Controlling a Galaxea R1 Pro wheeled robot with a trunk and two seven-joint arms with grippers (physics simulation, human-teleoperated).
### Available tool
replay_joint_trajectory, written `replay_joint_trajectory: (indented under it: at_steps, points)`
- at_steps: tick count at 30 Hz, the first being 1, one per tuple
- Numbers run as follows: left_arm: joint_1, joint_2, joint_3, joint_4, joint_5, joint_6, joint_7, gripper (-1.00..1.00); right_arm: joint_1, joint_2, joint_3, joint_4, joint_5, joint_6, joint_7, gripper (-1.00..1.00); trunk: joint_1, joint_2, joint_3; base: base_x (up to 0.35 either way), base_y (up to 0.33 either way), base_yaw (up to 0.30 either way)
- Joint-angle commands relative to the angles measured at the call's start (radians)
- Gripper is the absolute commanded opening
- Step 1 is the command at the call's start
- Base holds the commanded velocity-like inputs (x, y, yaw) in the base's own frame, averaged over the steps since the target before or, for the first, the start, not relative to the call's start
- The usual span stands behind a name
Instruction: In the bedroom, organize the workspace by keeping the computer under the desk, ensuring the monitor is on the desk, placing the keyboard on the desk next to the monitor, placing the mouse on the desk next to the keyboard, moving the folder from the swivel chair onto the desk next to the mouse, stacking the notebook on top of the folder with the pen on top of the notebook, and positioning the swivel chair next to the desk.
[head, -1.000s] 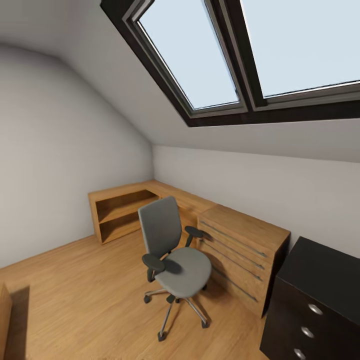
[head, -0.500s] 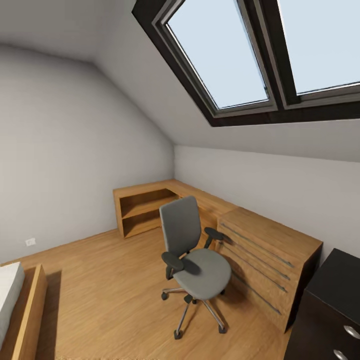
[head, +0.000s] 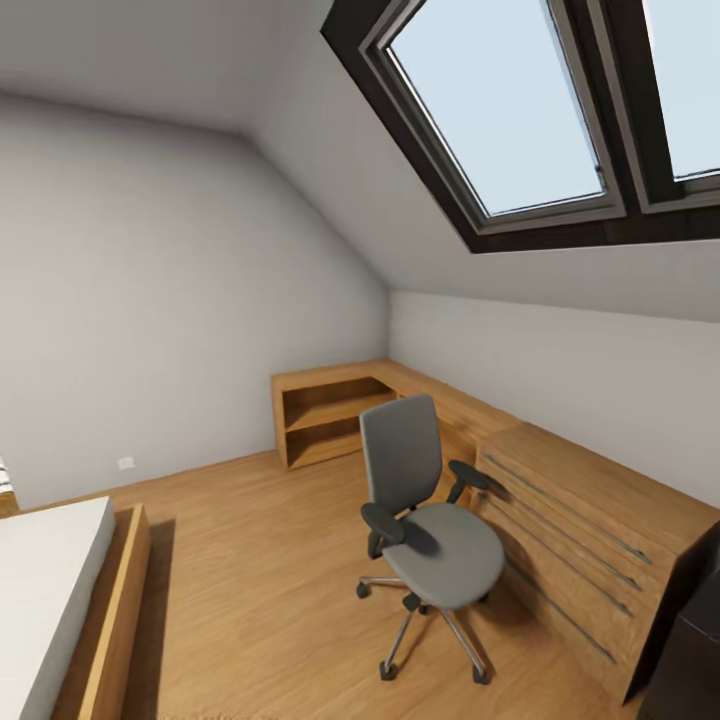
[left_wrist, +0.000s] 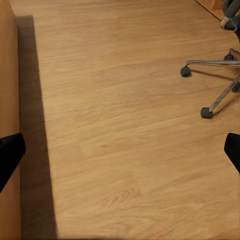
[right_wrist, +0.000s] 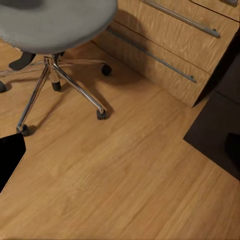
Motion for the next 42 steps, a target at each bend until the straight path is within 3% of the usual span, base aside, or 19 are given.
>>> replay_joint_trajectory:
  at_steps: [1,42]
  points:
    - [0.001,0.0,0.009,-0.001,-0.004,-0.001,-0.006,1.0,-0.001,0.001,0.009,0.002,-0.003,-0.002,-0.005,1.0,0.0,0.0,0.0,0.0,0.0,0.287]
    - [0.001,0.0,0.009,-0.001,-0.004,-0.001,-0.006,1.0,0.006,0.001,0.008,0.002,-0.004,-0.002,-0.006,1.0,0.0,0.0,0.0,0.0,0.0,0.288]
